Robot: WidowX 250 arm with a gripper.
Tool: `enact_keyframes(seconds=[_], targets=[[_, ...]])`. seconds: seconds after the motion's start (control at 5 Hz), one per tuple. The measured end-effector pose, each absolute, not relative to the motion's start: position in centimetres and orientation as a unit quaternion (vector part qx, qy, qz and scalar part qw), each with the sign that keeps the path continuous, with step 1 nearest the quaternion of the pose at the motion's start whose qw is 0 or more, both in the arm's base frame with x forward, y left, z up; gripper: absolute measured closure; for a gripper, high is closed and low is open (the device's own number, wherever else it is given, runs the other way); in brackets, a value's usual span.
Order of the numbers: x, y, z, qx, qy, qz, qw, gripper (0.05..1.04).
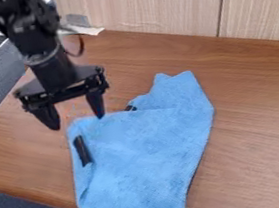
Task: Unfold cloth from left to right
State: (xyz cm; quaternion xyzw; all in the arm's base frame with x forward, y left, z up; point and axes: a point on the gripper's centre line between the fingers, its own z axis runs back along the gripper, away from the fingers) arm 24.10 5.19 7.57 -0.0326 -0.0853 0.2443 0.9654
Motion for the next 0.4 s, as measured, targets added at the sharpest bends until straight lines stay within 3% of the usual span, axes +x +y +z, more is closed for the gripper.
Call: enact_keyframes(seconds=[0.2, 0.4], targets=[[23.8, 4.67, 9.92, -0.064, -0.109, 0.218, 0.968, 0.084], [23.82, 4.75, 10.04, -0.065, -0.112, 0.218, 0.967, 0.084]])
